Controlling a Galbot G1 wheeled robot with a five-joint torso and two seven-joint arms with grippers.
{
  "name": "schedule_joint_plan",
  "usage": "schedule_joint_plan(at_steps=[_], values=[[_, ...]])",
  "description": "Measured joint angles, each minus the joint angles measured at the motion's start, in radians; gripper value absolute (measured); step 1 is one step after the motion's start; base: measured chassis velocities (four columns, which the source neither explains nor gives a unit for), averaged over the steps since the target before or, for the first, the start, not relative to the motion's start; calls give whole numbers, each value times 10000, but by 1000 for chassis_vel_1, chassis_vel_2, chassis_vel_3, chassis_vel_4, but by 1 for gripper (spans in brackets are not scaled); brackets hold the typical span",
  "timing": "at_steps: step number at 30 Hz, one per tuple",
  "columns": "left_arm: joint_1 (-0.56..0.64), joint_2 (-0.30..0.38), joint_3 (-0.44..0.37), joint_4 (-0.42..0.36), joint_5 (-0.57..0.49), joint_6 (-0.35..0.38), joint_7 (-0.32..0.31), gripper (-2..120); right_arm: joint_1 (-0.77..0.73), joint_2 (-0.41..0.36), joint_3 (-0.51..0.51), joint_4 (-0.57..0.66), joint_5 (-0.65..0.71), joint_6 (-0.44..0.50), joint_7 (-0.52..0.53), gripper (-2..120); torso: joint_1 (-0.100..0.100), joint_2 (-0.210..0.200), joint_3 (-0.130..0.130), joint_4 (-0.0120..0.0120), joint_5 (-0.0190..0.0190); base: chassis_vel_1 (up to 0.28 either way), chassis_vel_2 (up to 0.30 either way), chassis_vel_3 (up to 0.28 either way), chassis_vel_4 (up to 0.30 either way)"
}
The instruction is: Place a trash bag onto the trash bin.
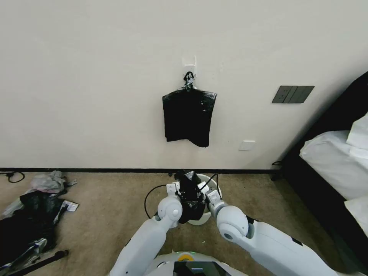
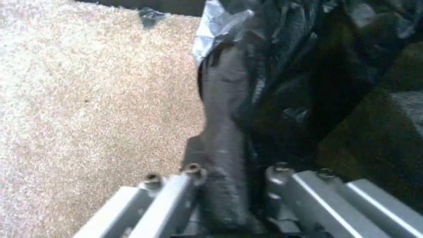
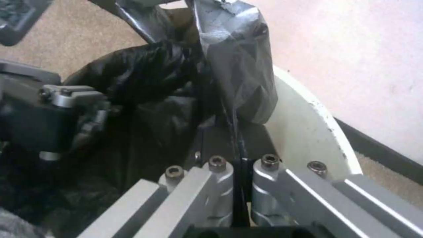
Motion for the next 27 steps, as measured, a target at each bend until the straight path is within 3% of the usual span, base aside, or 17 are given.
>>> schedule_joint_plan(at_steps=[2,15,27], values=[[77,66,-78,-73,-84,-101,57,2,-57,23,35,2,-3,3,-2,0,0,0,0,-3,-2,0,0,0,0],[333,290,-386,-487,-98,-430,73,1,-239,-16,387,277,61,10,-59,0,1,-2,2,2,4,0,0,0,0],[1393,1390,-1249,-2516,111,-1215,872,1,-314,-199,2022,804,434,321,-791,0,1,-2,1,1,0,0,0,0,0]])
